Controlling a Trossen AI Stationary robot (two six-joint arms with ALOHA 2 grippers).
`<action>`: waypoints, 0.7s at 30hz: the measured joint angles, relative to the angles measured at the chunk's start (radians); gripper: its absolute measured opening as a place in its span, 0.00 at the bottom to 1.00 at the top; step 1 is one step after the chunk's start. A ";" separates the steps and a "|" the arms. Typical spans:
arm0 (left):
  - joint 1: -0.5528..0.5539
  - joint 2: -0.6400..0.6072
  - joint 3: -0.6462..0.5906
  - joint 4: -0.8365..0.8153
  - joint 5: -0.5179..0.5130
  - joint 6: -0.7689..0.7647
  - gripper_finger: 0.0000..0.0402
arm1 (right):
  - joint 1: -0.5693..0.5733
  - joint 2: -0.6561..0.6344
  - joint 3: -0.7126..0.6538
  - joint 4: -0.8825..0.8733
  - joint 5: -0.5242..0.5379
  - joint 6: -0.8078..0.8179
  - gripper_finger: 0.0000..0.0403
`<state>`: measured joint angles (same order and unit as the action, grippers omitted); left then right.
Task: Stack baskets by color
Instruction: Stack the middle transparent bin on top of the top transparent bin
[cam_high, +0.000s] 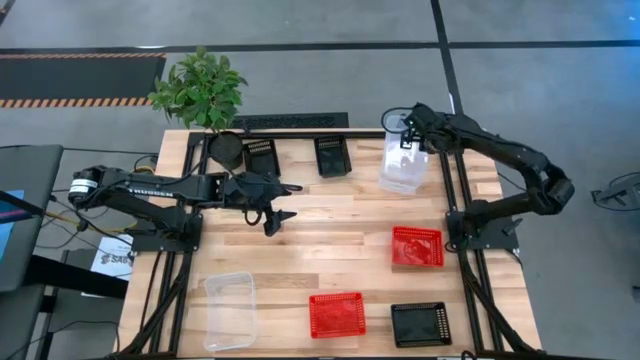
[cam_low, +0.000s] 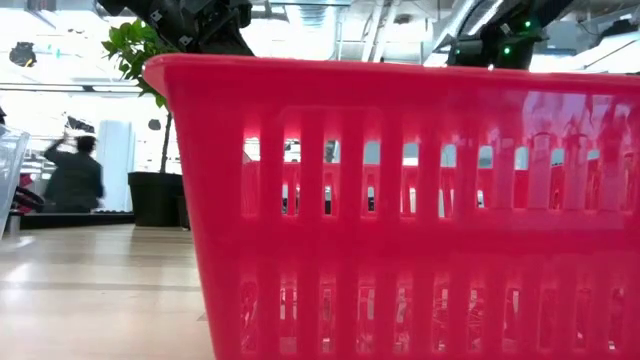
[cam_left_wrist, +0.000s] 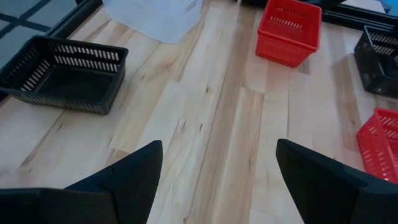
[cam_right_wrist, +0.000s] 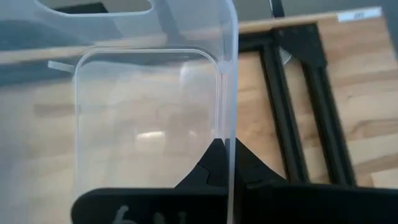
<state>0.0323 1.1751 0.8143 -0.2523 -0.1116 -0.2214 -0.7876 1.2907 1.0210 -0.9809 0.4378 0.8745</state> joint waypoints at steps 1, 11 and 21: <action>-0.002 0.000 0.000 0.000 0.000 0.000 0.75 | -0.005 0.000 -0.016 0.001 -0.014 0.000 0.01; -0.016 0.000 0.000 0.002 -0.005 -0.001 0.75 | -0.049 -0.001 -0.123 0.044 -0.074 -0.141 0.01; -0.016 0.000 0.000 0.010 -0.007 -0.039 0.75 | -0.085 0.000 -0.124 0.048 -0.099 -0.263 0.01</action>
<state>0.0166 1.1751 0.8143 -0.2426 -0.1182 -0.2605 -0.8731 1.2903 0.8967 -0.9324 0.3387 0.6118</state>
